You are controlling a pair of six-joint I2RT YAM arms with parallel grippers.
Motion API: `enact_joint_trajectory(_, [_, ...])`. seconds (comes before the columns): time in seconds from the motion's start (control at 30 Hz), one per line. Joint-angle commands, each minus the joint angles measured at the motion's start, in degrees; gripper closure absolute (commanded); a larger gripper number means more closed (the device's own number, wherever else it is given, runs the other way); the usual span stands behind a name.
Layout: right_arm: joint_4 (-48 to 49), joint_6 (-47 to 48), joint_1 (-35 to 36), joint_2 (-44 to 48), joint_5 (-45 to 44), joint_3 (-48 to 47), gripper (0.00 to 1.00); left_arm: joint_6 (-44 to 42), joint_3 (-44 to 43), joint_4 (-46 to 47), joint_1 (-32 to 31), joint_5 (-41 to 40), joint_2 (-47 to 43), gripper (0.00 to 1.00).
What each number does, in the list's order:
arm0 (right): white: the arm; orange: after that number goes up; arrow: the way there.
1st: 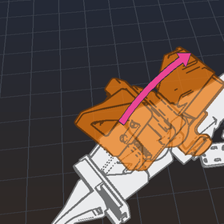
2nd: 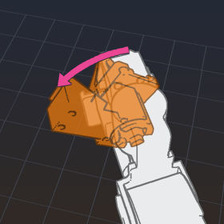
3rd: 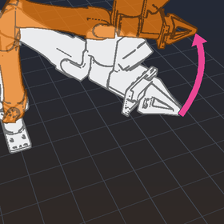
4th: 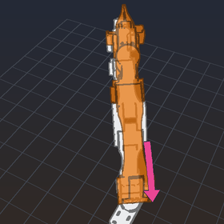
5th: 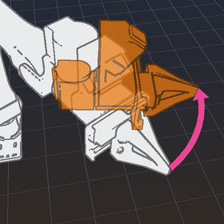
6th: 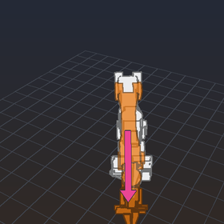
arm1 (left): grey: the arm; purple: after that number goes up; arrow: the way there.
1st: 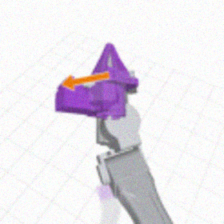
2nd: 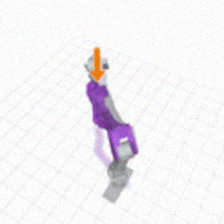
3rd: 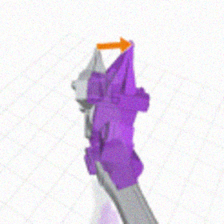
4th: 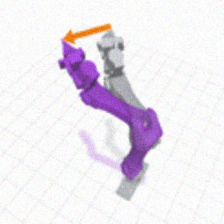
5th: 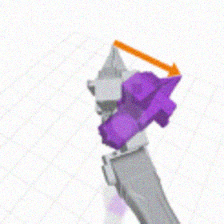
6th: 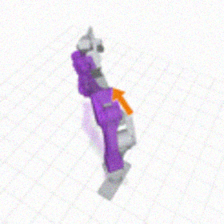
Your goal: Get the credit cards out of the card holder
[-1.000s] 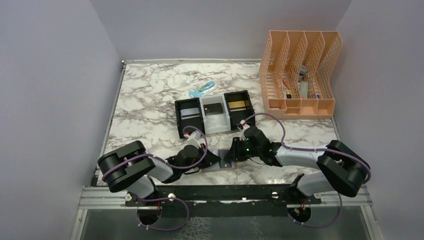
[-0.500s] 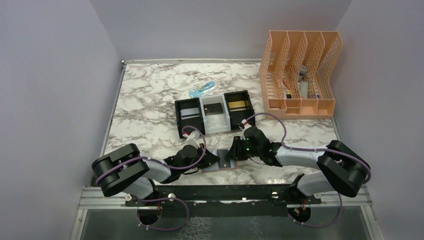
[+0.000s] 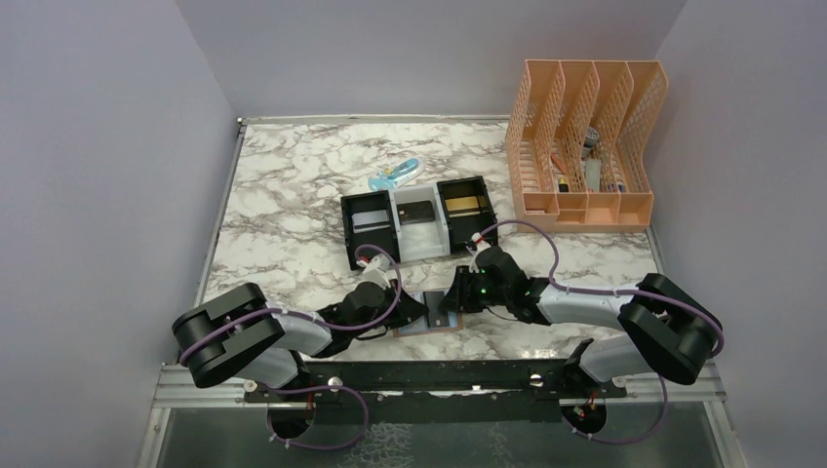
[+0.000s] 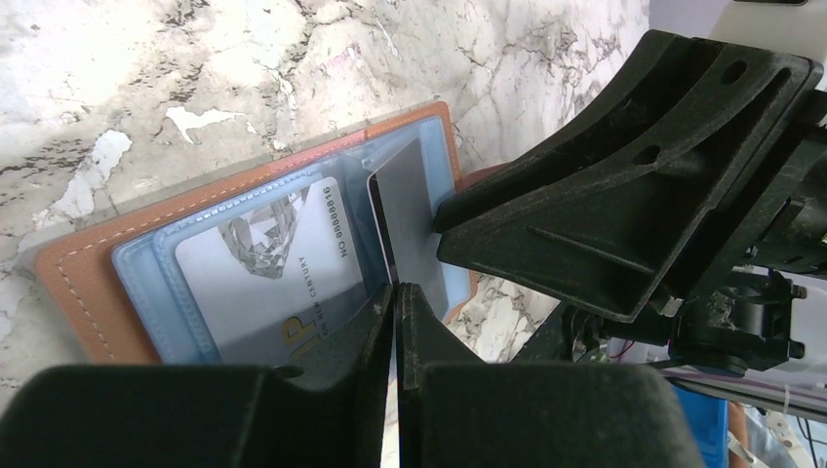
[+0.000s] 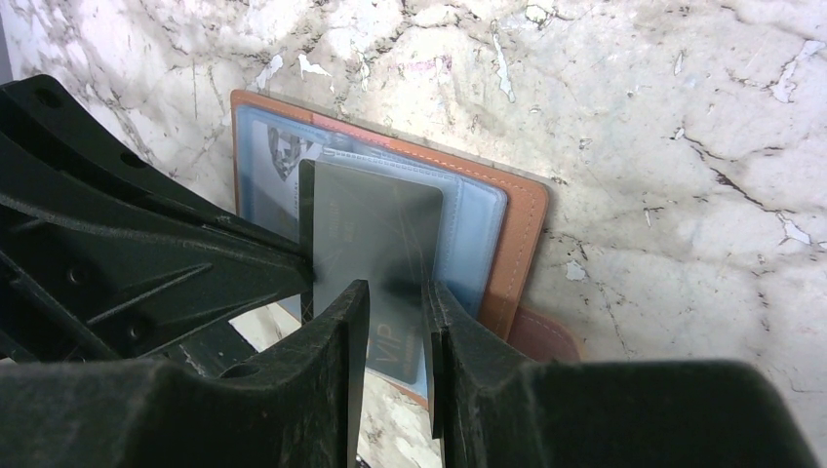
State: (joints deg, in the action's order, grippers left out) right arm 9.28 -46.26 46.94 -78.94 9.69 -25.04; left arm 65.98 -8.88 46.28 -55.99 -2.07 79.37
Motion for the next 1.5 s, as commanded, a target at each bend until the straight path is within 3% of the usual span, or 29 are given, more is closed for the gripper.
enact_joint_trajectory(0.0, [-4.3,1.0,0.1,-1.0,-3.0,0.4,0.72,-1.8,-1.2,-0.5,-0.2,0.5,-1.2,0.9])
enact_joint_trajectory(0.23, [-4.1,1.0,0.1,-1.5,-2.8,0.2,0.72,-1.5,-2.5,-0.5,-0.3,1.6,0.0,0.93])
enact_joint_trajectory(0.67, [-4.6,1.5,0.1,0.0,-3.9,0.5,0.73,-0.7,1.2,-7.7,-0.2,-4.0,-8.4,1.0])
enact_joint_trajectory(1.03, [-0.4,6.6,0.1,5.2,7.4,-2.2,0.68,-1.5,-1.1,-8.1,-0.2,-2.6,-5.7,1.0])
enact_joint_trajectory(1.17, [-0.9,7.4,0.1,2.3,10.1,-4.7,0.67,-1.5,-0.4,-8.2,-0.2,-3.2,-6.9,0.97])
enact_joint_trajectory(1.47, [-3.6,2.8,0.1,-3.3,1.5,-2.3,0.67,-2.4,-1.1,-8.1,-0.2,-1.7,-6.6,0.93])
